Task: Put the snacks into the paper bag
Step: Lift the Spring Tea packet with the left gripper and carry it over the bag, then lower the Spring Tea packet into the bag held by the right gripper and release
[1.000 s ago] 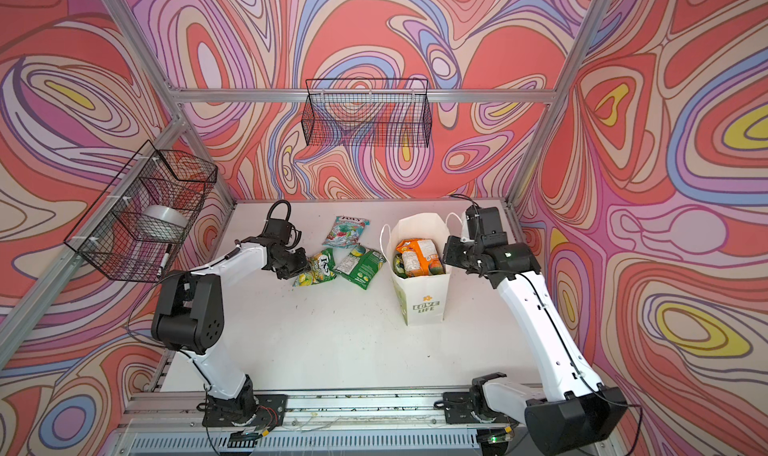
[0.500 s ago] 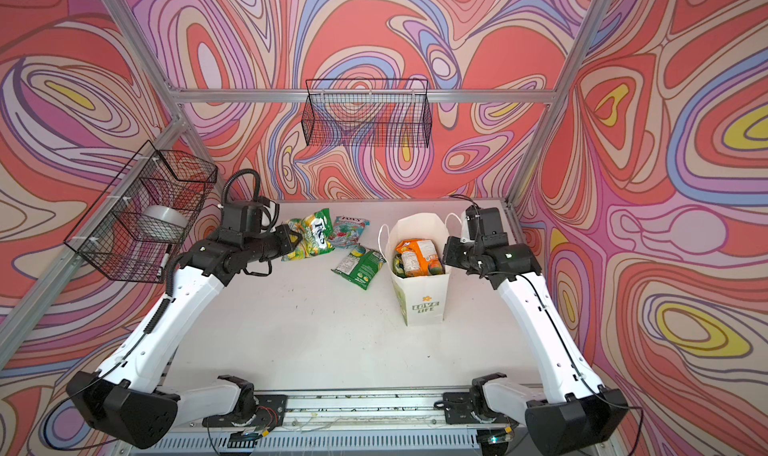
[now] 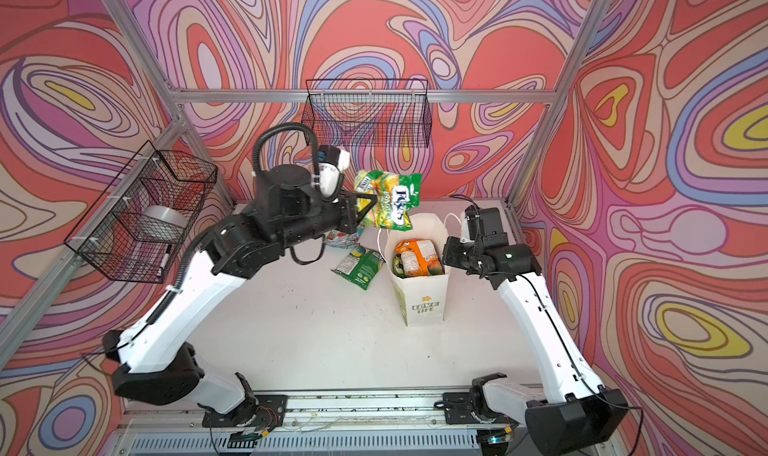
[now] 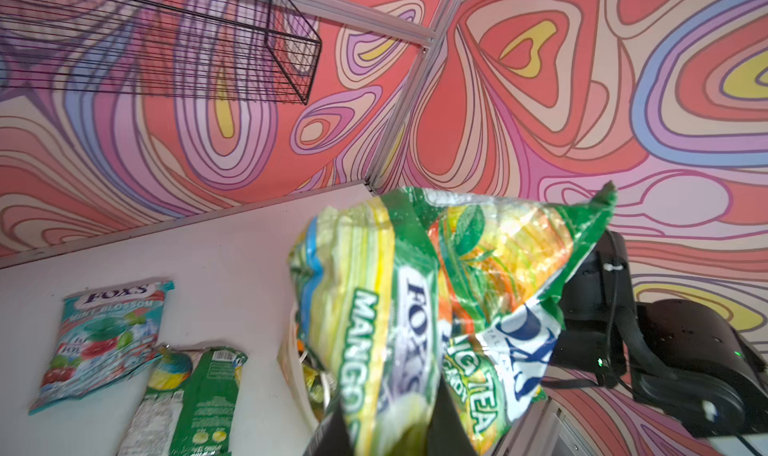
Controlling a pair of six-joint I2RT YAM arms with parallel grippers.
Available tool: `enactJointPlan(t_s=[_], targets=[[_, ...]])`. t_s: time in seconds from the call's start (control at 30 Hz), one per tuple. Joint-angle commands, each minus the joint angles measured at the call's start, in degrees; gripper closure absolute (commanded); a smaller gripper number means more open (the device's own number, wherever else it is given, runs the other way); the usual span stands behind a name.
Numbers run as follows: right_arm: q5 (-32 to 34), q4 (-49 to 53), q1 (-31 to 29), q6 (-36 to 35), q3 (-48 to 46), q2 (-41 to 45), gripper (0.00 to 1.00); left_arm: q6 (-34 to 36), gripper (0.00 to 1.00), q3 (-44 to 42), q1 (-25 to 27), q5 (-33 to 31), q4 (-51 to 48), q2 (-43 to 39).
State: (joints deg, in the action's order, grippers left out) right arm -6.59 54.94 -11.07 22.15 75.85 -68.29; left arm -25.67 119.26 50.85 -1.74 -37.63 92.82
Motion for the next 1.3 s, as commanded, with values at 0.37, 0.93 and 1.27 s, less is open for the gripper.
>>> enactJointPlan(t_s=[0.37, 0.93, 1.27], targets=[[-1.5, -2.5, -0.4, 0.6, 2.8, 2.5, 1.0, -4.4, 0.86, 4.8, 1.8, -9.0, 2.7, 17.6], [-1.9, -3.0, -0.4, 0.5, 3.1, 1.9, 1.0, -2.9, 0.78, 10.5, 4.3, -15.3, -9.2, 25.8], [-2.0, -3.1, -0.4, 0.5, 3.6, 1.3, 1.0, -0.7, 0.52, 10.4, 5.6, -14.8, -10.9, 24.1]])
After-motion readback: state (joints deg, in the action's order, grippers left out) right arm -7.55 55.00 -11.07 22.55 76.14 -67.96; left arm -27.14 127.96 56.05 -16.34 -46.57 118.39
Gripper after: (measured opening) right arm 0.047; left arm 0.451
